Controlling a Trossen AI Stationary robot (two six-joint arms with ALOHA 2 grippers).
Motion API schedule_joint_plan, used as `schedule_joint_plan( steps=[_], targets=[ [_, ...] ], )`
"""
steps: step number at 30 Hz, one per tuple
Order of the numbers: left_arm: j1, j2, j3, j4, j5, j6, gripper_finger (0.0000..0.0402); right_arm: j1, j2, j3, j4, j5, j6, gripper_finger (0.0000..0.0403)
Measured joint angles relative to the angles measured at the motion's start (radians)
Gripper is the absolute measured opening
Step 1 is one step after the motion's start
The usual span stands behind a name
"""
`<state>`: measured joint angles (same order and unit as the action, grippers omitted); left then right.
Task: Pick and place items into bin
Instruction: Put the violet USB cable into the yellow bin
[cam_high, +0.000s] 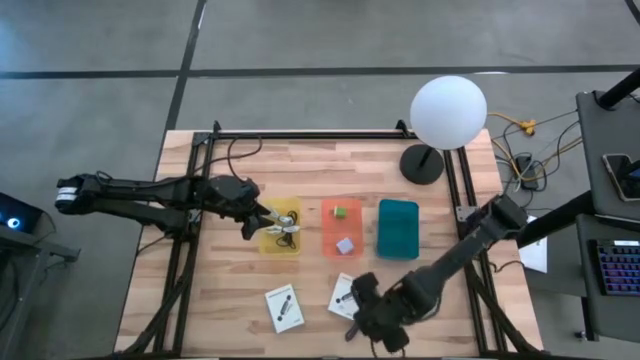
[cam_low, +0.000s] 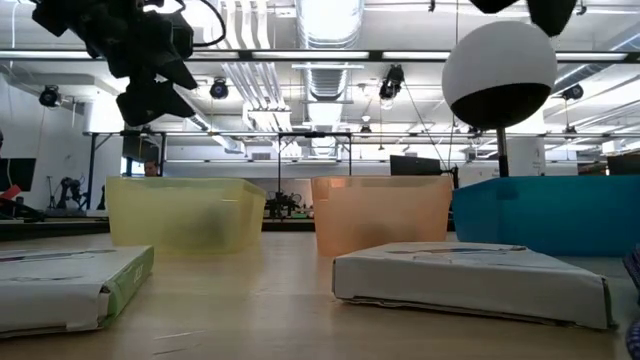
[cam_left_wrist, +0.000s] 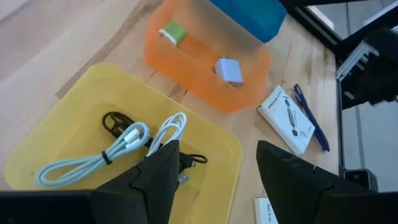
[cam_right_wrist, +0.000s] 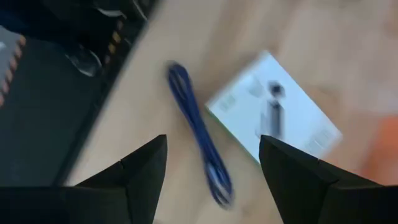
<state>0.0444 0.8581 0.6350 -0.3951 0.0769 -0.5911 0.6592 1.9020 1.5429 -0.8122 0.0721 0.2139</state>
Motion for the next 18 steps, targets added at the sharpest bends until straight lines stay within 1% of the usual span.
schedule_joint_plan(
  steps=[4, 6, 10, 18],
  targets=[
    [0.0, -0.002, 0.0, 0.002, 0.0, 0.002, 0.0198, 0.023, 0.08, 0.016, 0.019, -0.004, 0.027, 0.024],
    [0.0, -0.002, 0.0, -0.003, 0.0, 0.002, 0.0198, 0.023, 0.117, 0.028, 0.018, -0.023, 0.046, 0.0238],
    [0.0, -0.004, 0.0, -0.002, 0.0, -0.002, 0.0198, 0.017, 0.184, 0.041, 0.016, -0.024, 0.069, 0.0232],
    [0.0, -0.004, 0.0, -0.003, 0.0, -0.003, 0.0198, 0.016, 0.241, 0.043, 0.006, -0.043, 0.077, 0.0226]
  ],
)
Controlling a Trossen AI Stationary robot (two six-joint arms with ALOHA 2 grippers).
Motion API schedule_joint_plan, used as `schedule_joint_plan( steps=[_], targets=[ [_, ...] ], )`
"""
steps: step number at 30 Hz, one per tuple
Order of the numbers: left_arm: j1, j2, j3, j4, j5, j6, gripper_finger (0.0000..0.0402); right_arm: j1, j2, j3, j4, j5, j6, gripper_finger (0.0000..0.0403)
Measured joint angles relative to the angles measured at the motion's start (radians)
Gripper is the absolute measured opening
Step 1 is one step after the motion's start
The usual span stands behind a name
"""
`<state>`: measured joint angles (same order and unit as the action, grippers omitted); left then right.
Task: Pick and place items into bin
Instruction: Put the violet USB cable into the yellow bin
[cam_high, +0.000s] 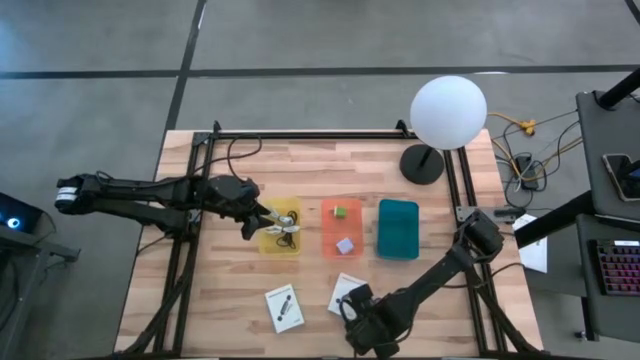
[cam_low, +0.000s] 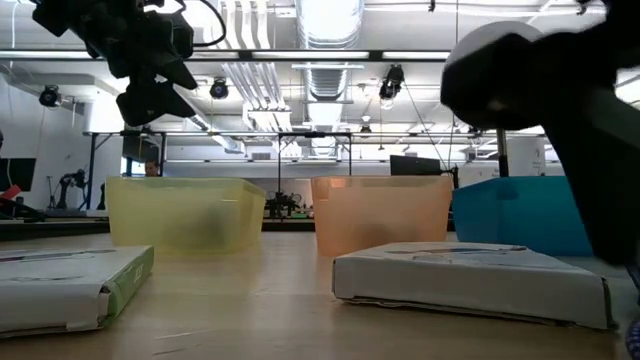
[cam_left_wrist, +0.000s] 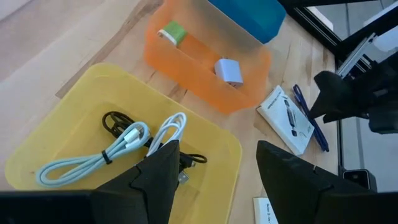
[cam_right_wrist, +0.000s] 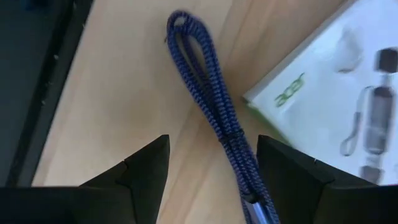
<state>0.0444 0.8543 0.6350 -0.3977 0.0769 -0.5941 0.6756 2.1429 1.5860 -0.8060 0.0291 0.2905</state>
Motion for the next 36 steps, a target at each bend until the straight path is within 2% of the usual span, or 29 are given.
schedule_joint_plan(
  steps=[5, 9, 15, 23, 26, 30, 33, 36],
  targets=[
    [0.0, 0.002, 0.0, -0.001, 0.0, 0.0, 0.0198, -0.013, 0.019, -0.001, 0.002, -0.097, 0.04, 0.0222],
    [0.0, 0.001, 0.0, -0.002, 0.0, 0.0, 0.0198, -0.031, 0.022, -0.002, 0.002, -0.108, 0.048, 0.0201],
    [0.0, 0.001, 0.0, -0.001, 0.0, -0.001, 0.0198, -0.056, 0.019, -0.026, 0.005, -0.108, -0.004, 0.0134],
    [0.0, 0.0, 0.0, -0.001, 0.0, -0.001, 0.0198, -0.062, 0.014, -0.029, -0.038, -0.121, 0.004, 0.0024],
    [0.0, 0.0, 0.0, -0.001, 0.0, -0.001, 0.0198, -0.061, 0.012, -0.002, -0.107, -0.171, 0.089, 0.0017],
    [0.0, 0.0, 0.0, 0.002, 0.001, -0.001, 0.0198, -0.06, -0.066, 0.039, -0.143, -0.157, 0.259, 0.0016],
    [0.0, 0.001, 0.0, 0.023, 0.022, 0.011, 0.0198, -0.07, -0.15, 0.047, -0.143, -0.058, 0.416, 0.0015],
    [-0.009, -0.002, -0.002, 0.125, 0.114, 0.105, 0.0198, -0.125, -0.22, 0.041, -0.152, 0.021, 0.586, 0.0015]
  ],
)
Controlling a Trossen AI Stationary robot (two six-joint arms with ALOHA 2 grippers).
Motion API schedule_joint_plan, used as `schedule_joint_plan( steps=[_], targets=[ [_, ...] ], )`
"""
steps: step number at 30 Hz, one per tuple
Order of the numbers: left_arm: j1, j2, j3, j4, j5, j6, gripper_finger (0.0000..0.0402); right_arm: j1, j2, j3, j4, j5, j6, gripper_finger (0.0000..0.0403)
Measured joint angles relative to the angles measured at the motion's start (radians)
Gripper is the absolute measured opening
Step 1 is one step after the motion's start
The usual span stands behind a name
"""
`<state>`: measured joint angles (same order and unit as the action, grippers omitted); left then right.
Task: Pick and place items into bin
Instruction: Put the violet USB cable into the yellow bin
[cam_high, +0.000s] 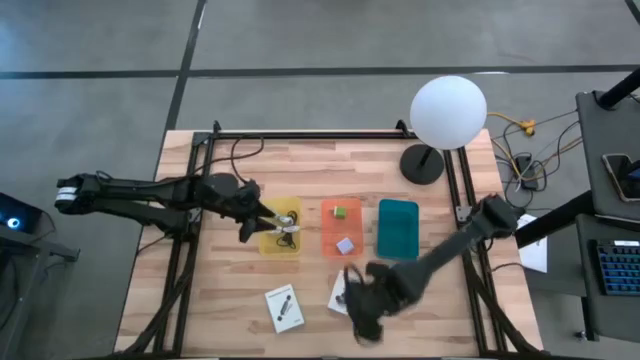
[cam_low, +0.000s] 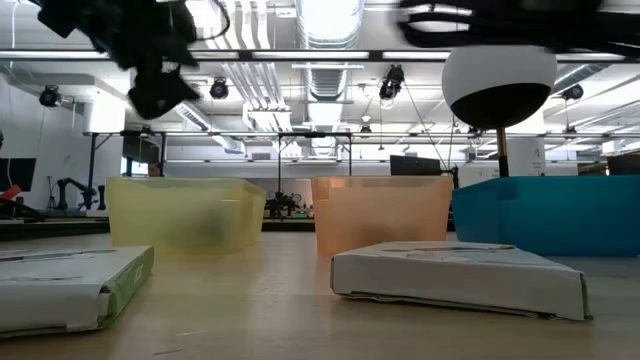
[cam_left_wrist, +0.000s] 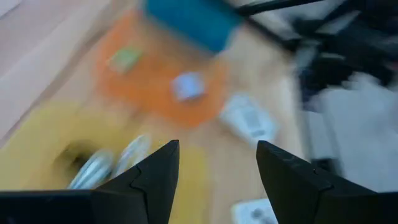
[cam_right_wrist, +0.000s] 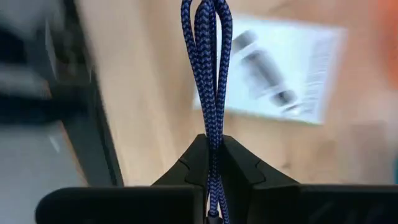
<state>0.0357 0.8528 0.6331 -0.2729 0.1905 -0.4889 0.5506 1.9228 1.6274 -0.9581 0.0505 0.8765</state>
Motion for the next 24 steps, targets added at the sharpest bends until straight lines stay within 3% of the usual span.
schedule_joint_plan(
  steps=[3, 8, 13, 24],
  targets=[
    [-0.044, -0.002, 0.0, 0.164, 0.042, 0.113, 0.0198, -0.096, -0.056, -0.001, 0.027, 0.029, 0.074, 0.0014],
    [-0.096, 0.018, 0.004, 0.281, 0.041, 0.39, 0.0198, -0.255, -0.06, -0.002, 0.222, 0.012, 0.003, 0.0014],
    [-0.097, 0.071, 0.003, 0.278, 0.035, 0.392, 0.0198, -0.343, -0.06, 0.0, 0.298, -0.003, -0.071, 0.0014],
    [-0.095, 0.24, 0.049, 0.324, -0.01, 0.391, 0.0198, -0.349, -0.059, 0.011, 0.292, 0.001, -0.163, 0.0013]
  ],
)
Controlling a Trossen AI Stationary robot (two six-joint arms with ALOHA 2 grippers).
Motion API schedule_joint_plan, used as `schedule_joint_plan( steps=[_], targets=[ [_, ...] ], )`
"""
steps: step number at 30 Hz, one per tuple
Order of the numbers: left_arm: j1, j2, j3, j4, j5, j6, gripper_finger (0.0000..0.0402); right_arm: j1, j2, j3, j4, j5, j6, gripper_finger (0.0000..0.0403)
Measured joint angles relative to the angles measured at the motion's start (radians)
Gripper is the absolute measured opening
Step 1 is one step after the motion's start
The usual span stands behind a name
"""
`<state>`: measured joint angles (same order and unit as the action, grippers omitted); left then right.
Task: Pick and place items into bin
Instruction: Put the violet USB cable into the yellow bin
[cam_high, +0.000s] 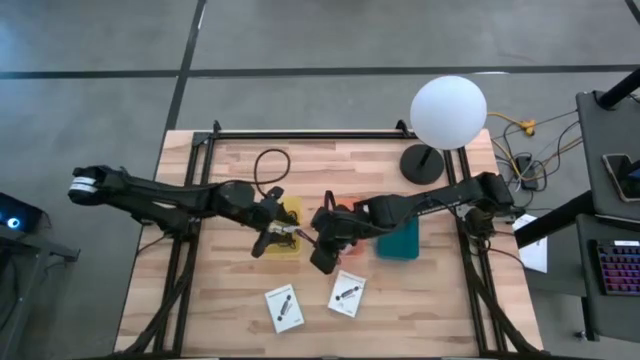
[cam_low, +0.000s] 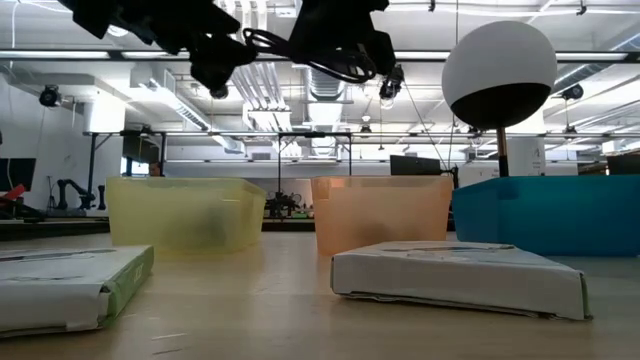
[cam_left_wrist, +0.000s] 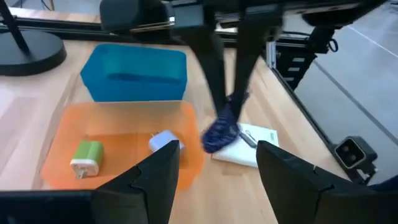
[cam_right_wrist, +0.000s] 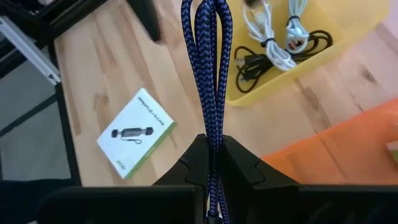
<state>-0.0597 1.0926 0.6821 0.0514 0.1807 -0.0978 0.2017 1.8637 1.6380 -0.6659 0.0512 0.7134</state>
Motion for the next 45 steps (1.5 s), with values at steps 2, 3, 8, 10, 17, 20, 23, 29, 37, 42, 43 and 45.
schedule_joint_plan(
  steps=[2, 3, 8, 10, 17, 20, 23, 29, 37, 42, 43, 45],
  targets=[
    [0.0, 0.024, 0.011, 0.023, 0.0, 0.001, 0.0198, 0.003, 0.0, -0.001, 0.0, -0.003, -0.001, 0.0013],
    [0.0, 0.036, 0.016, 0.042, 0.001, 0.004, 0.0198, 0.004, 0.0, -0.003, -0.001, -0.005, -0.003, 0.0013],
    [0.0, 0.089, 0.051, 0.066, 0.005, 0.003, 0.0197, 0.005, 0.0, -0.004, -0.002, -0.005, -0.011, 0.0013],
    [0.0, 0.105, 0.061, 0.064, 0.028, 0.002, 0.019, 0.005, 0.0, -0.004, -0.002, -0.004, -0.015, 0.0013],
    [0.0, 0.111, 0.062, 0.035, 0.049, 0.0, 0.0102, 0.005, 0.0, -0.006, -0.008, -0.001, -0.018, 0.0013],
    [0.001, 0.102, 0.062, 0.035, 0.05, 0.001, 0.0049, 0.005, 0.0, -0.006, -0.003, 0.002, -0.018, 0.0013],
    [0.001, 0.099, 0.062, 0.034, 0.051, 0.003, 0.0014, 0.005, 0.0, -0.006, -0.002, 0.004, -0.012, 0.0019],
    [0.001, 0.093, 0.062, -0.104, -0.026, 0.004, 0.0013, 0.005, 0.0, 0.0, -0.028, 0.005, 0.065, 0.008],
    [0.015, -0.077, 0.111, -0.447, -0.096, -0.001, 0.0012, 0.016, -0.004, 0.041, -0.163, 0.001, 0.101, 0.0195],
    [0.022, -0.176, 0.174, -0.753, -0.265, -0.005, 0.0012, 0.021, -0.003, 0.04, -0.165, 0.002, 0.099, 0.0228],
    [0.021, -0.187, 0.182, -0.797, -0.321, -0.016, 0.0012, 0.021, -0.003, 0.039, -0.165, 0.003, 0.1, 0.0231],
    [0.018, -0.202, 0.188, -0.817, -0.423, -0.033, 0.0012, 0.021, -0.003, 0.037, -0.164, 0.007, 0.102, 0.0236]
  ],
)
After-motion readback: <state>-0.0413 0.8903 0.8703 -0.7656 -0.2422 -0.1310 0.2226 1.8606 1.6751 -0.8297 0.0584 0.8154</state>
